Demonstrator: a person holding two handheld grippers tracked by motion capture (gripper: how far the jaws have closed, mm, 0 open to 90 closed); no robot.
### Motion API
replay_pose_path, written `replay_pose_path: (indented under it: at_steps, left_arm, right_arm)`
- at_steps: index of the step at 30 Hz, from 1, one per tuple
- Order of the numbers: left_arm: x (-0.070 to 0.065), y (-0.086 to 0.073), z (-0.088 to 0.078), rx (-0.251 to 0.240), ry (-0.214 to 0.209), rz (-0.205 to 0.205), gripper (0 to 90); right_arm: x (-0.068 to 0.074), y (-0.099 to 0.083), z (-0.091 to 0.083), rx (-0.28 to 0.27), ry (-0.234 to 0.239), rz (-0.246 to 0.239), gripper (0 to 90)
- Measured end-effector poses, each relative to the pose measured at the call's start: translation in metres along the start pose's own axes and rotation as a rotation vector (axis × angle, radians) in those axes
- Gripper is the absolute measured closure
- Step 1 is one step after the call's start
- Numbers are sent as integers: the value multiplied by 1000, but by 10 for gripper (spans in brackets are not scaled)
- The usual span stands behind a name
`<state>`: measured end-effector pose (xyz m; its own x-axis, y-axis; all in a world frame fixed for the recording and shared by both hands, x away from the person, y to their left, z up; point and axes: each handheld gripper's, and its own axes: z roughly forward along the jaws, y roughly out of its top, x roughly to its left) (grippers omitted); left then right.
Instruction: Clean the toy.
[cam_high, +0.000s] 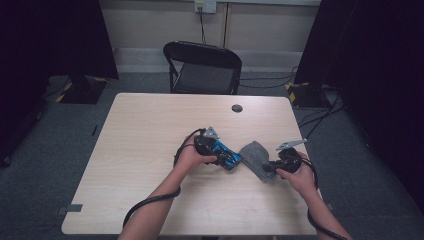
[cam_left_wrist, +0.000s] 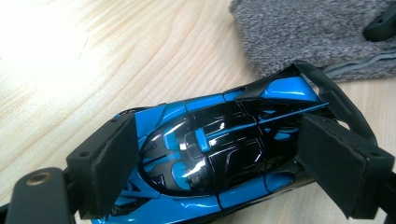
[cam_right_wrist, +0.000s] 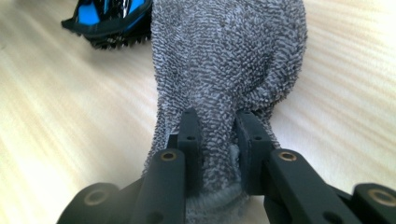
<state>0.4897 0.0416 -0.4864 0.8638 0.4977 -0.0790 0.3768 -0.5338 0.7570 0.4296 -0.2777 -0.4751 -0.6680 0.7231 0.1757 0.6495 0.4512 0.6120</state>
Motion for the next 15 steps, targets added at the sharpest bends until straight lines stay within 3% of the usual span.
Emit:
replay_pose_path:
  at_steps: [7, 15]
  left_arm:
    - [0, 1, 0, 10, 1, 0, 133]
    - [0, 1, 0, 7, 2, -1, 134]
  right_arm:
    - [-1, -10, -14, 13, 11, 6, 743]
    - [-5, -17, -38, -37, -16, 42, 746]
